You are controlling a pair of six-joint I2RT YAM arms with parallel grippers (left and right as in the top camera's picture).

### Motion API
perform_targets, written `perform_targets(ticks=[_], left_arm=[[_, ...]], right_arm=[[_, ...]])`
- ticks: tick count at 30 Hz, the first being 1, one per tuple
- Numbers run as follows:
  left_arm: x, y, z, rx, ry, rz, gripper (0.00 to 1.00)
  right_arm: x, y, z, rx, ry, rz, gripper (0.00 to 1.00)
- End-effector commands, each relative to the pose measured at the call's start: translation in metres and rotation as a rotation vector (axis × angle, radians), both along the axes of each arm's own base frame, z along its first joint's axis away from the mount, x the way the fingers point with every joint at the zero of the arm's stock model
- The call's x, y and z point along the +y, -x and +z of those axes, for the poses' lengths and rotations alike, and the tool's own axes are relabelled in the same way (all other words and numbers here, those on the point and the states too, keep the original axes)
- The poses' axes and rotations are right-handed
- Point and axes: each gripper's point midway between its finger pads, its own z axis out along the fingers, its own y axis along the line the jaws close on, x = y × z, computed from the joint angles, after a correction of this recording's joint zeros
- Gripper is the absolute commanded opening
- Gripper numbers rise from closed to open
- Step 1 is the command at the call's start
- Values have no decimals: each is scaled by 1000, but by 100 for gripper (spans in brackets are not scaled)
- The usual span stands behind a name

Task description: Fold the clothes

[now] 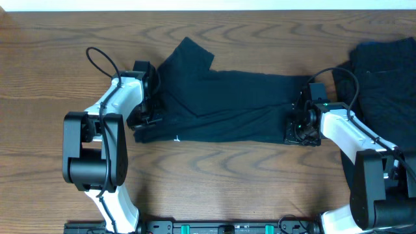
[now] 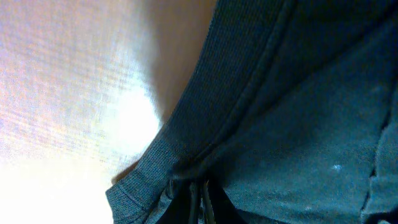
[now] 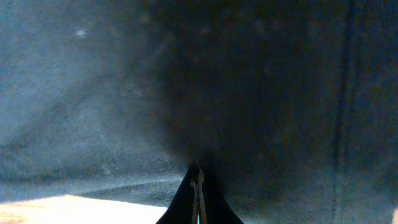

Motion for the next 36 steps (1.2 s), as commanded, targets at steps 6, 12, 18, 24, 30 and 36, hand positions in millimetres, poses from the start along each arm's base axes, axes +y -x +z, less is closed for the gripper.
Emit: perform_targets(ticks=[6,12,18,24,30,36], left_arm=[[8,55,-25,208,-38,72,6],[7,62,-18,229,-35,79,6],[7,56,5,165,-27,80,6],[6,42,44,12,-10,80,7],[5,31,85,-149,8,72,17],[5,23,102,-234,17,65,17]], right_arm=[[-35,9,-8,40,129,-69,8],[-38,11,-8,47,129,-81,11],[-38,11,-8,47,129,-81,18],[-38,9,-7,43,128,-81,45],[-26,-6,7,22,62,-78,59],[-15,-23,37,11,1,-57,66]])
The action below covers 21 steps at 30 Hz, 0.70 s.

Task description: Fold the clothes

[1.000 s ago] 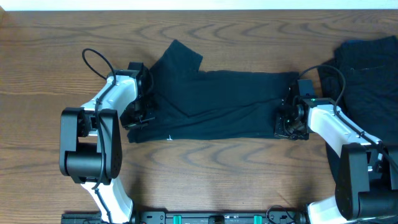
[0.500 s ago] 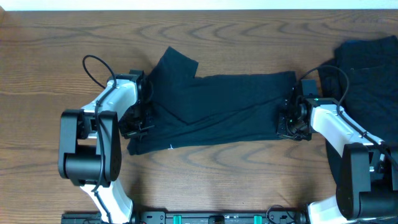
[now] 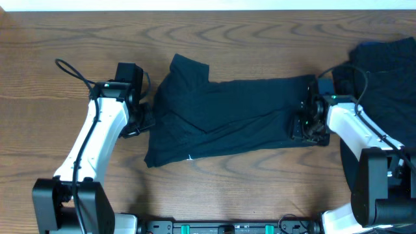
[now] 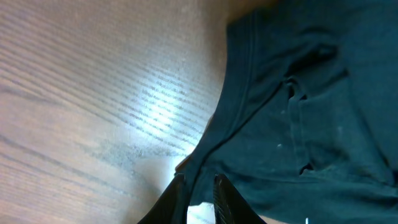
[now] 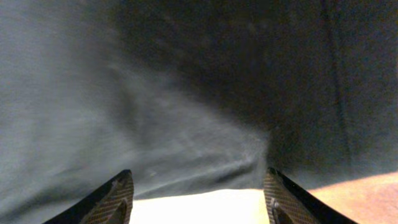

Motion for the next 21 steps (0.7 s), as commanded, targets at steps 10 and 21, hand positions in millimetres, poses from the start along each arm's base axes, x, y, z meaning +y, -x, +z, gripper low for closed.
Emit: perform_targets(ticks=[10,21], left_arm=[[-19,-38,14,-163,95,-146,17],[-36,-105,47,-184,156,-194,15]], right_arm=[[7,-48,65,-107,-44,68,73],[0,-91,123,-263,-31,93,76]])
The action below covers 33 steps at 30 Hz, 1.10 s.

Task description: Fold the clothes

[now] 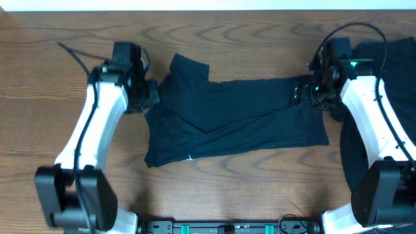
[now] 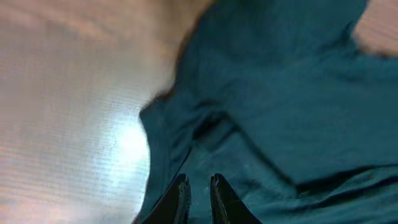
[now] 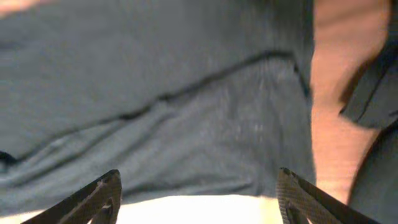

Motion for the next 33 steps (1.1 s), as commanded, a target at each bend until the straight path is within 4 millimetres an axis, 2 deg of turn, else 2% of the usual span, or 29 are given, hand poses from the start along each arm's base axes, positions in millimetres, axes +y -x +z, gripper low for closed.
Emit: perform_targets(ticks=[1,3,6,7,10,15,19,24,26,28,33], left_arm=[[-4,-32,16,-8,10,-38,15],[-7,-49,21,0,4,-60,15],[-12,-75,17,4,-2,-88,17],[-13,-82,11,8,-1,-88,21],[-15,-96,-11,19,-2,-90,24],[-25,-113,-48,23,-9,-134,39],[-41,-126,-66,-12,-31,-212,46],[-46,-143,-77,-71,-156,-260,51],[-53,-148,-80,-95,-174,-311,53],[-61,-153,-83,-117,-180,-342,54],[-62,-168,-86,-173,-223,-330,54]], right_arm=[[-10,-16,18,-60,3,-13,75],[-15,-22,24,-84,2,-29,73],[-24,-29,26,-110,12,-52,70],[-28,-30,25,-113,21,-60,70],[-32,-32,21,-110,31,-65,71],[-30,-39,5,-85,30,-58,72],[-28,-42,-19,-34,30,-53,73],[-28,-41,-46,38,30,-49,73],[-28,-41,-53,53,30,-47,73],[-28,-41,-56,58,31,-43,73],[-26,-42,-56,53,33,-28,74]])
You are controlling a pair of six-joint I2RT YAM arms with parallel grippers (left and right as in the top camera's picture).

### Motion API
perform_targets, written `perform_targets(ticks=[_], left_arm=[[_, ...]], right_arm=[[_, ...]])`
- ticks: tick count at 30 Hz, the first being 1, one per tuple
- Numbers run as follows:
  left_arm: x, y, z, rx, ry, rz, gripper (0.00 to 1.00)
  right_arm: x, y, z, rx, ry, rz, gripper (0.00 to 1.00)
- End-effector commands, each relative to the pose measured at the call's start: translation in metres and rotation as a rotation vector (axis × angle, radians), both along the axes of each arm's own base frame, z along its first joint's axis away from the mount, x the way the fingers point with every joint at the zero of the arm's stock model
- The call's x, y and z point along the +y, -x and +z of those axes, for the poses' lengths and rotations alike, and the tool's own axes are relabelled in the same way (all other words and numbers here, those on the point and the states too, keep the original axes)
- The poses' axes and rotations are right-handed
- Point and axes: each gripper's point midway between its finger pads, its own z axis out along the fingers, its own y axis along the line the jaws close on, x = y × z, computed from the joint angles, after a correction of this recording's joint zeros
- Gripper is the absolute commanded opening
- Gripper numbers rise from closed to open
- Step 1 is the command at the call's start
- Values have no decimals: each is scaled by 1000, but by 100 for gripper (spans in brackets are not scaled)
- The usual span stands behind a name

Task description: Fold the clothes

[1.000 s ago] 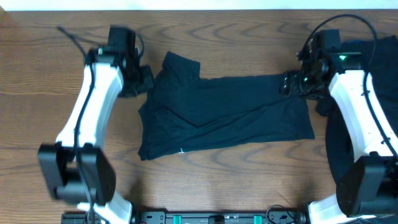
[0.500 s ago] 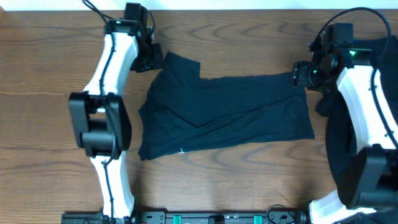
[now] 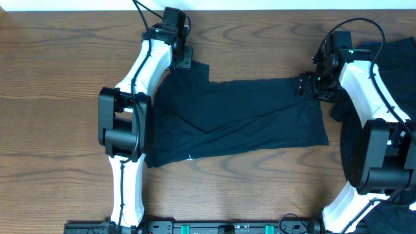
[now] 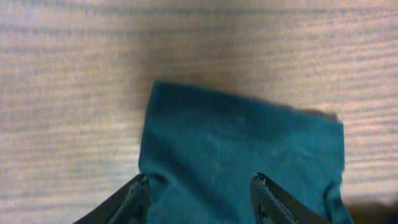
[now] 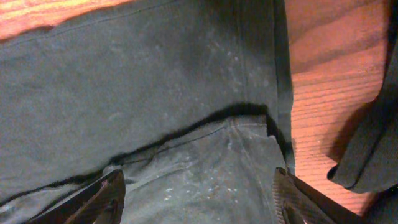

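A dark teal-black shirt [image 3: 234, 117] lies spread flat across the middle of the table, partly folded over itself. Its sleeve [image 3: 190, 70] juts out at the top left. My left gripper [image 3: 182, 64] hangs open over that sleeve [image 4: 242, 155], with its fingers [image 4: 138, 196] on either side of the cloth and nothing held. My right gripper [image 3: 311, 88] is open over the shirt's top right corner [image 5: 273, 93], above a fold line [image 5: 186, 134], with its fingers [image 5: 106, 199] spread wide.
A second dark garment [image 3: 390, 65] is heaped at the right edge of the wooden table [image 3: 52, 130], its edge [image 5: 373, 149] close beside my right gripper. The table's far edge [image 3: 260, 8] runs just behind both grippers.
My left gripper has moved from the shirt's left edge up and right to the sleeve and has opened wide. My right gripper has stayed open near the top right corner, a little lower.
Both grippers were shut on the shirt's lower left and lower right corners. Then they were open and the shirt lay shifted up the table. After that both arms stood higher along the shirt's sides. Now each is open at a top corner.
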Motion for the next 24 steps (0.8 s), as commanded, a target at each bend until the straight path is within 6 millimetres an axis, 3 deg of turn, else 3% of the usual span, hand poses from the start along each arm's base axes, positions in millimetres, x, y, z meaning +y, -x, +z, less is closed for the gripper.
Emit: perform_targets(ticks=[1,13,24], left_arm=[[10,-9,-9,-19,-56,2,54],[11,-13,-46,10,-65,5,54],[13,-3,-58,45,-65,22,52]], right_arm=[[3,-4,2,-11,11,33,74],[3,-3,2,-8,10,33,75],[0,-12,1,-48,42,114,80]])
